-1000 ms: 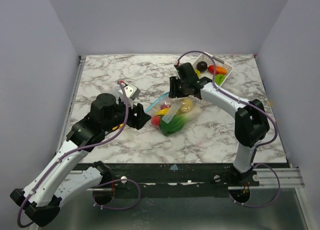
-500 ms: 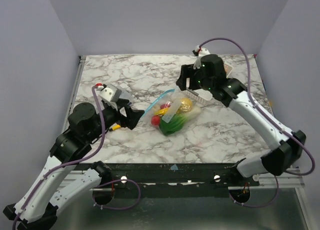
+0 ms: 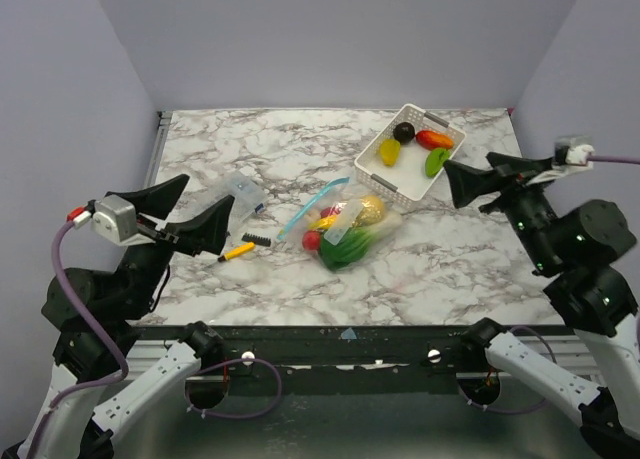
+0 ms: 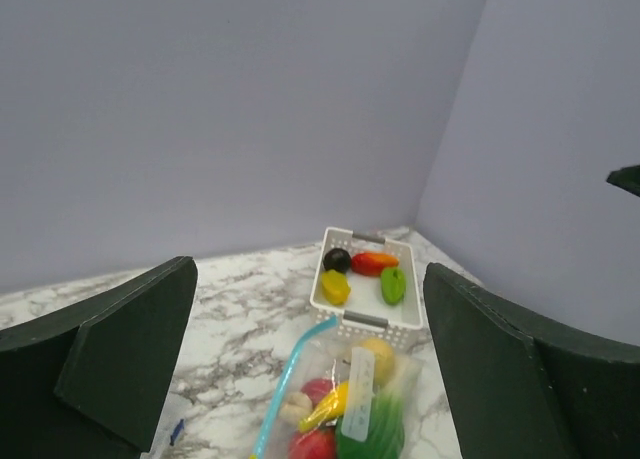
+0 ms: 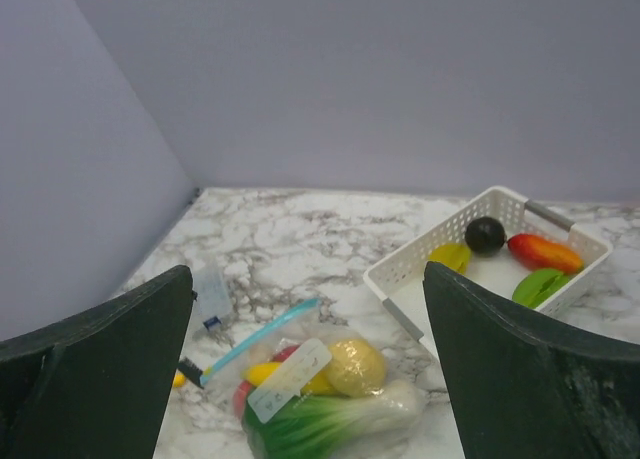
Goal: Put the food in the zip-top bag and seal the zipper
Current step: Reset both arms
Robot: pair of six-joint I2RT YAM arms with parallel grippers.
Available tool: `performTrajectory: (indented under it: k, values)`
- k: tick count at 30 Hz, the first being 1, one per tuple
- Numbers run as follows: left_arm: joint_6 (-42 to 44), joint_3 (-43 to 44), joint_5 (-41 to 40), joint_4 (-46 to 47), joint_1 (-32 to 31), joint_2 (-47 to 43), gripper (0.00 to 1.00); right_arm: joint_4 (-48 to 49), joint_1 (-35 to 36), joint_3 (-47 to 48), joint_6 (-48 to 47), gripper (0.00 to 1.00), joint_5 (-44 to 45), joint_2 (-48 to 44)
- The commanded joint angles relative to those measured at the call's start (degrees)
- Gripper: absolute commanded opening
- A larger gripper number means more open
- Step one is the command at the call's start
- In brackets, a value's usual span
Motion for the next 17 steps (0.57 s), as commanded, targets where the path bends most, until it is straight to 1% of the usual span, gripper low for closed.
performTrajectory:
  k: [1,5,10,13,15,17]
  values:
    - [2.63,-0.61,-5.1,6.46,0.27,-2.02,0.99,2.9,-0.04,-1.48,0.04,1.0,7.28,-5.3]
    - [3.48,-0.39,-6.39,7.05,0.24,-2.38,0.98,2.58,-0.05,-1.96,-0.26,1.0,11.18,-8.23]
    - [3.83,-0.87,-6.88,7.77,0.3,-1.74,0.99,1.42,-0.01,-1.77,0.87,1.0,15.75,-8.81]
    - [3.27,-0.63,-7.98,7.39,0.28,-1.12,0.99,1.96,-0.05,-2.73,3.05,1.0,16.28,-9.93]
    - [2.66,-0.43,-8.34,6.93,0.23,-0.79,0.99,4.66,-0.01,-5.13,3.63,1.0,15.72,-10.92]
    - [2.19,-0.6,-8.4,7.16,0.26,-0.67,0.99,3.4,-0.09,-5.15,4.34,1.0,15.81,-10.36]
